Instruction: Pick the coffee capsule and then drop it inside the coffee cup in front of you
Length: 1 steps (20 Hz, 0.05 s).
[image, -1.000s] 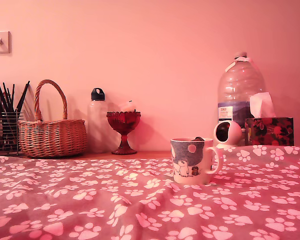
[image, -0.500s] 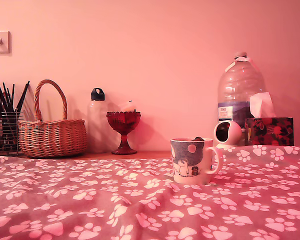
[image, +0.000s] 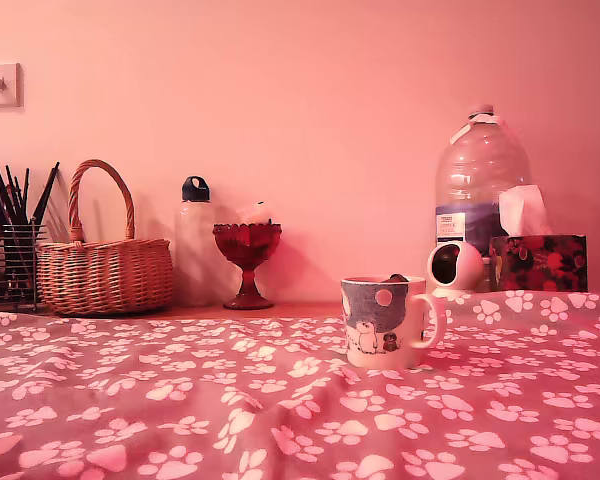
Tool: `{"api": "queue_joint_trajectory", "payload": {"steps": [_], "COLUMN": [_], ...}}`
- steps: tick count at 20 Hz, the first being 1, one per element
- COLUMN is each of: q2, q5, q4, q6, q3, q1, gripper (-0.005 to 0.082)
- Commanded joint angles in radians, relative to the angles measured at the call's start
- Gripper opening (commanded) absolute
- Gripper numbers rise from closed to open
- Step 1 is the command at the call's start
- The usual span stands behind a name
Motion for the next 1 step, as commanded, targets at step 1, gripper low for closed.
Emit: {"api": "queue_joint_trajectory", "payload": {"steps": [1], "q2": [-0.01], "q5": [-0.013], "q4": [0.008], "q6": [-0.002], "q3": [-0.026], "q1": [0.002], "gripper": [-0.0024]}}
